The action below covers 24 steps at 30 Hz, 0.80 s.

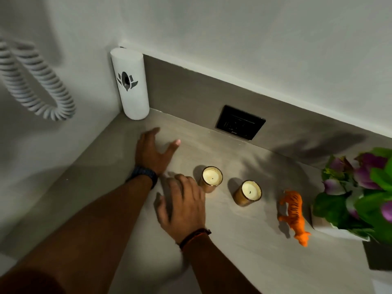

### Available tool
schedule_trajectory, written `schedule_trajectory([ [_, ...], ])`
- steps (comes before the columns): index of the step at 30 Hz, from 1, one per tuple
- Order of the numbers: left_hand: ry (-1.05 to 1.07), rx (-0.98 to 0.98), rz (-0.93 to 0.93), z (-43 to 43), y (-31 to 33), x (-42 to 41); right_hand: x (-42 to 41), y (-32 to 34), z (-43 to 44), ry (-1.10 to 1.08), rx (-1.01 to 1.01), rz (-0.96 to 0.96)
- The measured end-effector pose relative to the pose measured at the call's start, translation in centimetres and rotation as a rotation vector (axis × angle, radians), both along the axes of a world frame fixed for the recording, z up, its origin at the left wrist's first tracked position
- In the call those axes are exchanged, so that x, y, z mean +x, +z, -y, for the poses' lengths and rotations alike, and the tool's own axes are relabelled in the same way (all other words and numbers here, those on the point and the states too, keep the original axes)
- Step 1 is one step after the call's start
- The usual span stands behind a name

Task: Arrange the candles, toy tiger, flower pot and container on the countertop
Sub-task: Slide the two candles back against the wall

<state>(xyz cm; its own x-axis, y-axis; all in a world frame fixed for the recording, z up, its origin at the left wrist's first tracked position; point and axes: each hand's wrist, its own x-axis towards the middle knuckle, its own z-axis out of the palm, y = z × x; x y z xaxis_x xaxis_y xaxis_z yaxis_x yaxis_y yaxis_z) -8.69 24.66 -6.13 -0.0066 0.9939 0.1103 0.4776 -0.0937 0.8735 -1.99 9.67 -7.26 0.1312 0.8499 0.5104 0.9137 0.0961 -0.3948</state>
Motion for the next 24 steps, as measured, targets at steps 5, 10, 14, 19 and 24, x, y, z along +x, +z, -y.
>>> schedule_trajectory([
  [5,-0.161,-0.05,-0.038,6.0,-0.5,1.1,4.1,1.8,3.7,-0.441,0.169,-0.142],
  [10,-0.297,-0.103,-0.247,10.0,-0.2,3.4,9.6,2.8,5.3,-0.751,-0.061,-0.423],
  [14,-0.263,0.029,-0.294,10.1,-0.6,5.5,12.3,1.2,5.0,-0.681,-0.194,-0.605],
  [19,-0.254,0.024,-0.256,6.7,-0.7,6.9,13.9,0.5,1.7,-0.701,-0.099,-0.605],
  [24,-0.25,-0.024,-0.222,1.6,-0.5,8.4,16.0,0.3,-2.6,-0.707,-0.07,-0.667],
])
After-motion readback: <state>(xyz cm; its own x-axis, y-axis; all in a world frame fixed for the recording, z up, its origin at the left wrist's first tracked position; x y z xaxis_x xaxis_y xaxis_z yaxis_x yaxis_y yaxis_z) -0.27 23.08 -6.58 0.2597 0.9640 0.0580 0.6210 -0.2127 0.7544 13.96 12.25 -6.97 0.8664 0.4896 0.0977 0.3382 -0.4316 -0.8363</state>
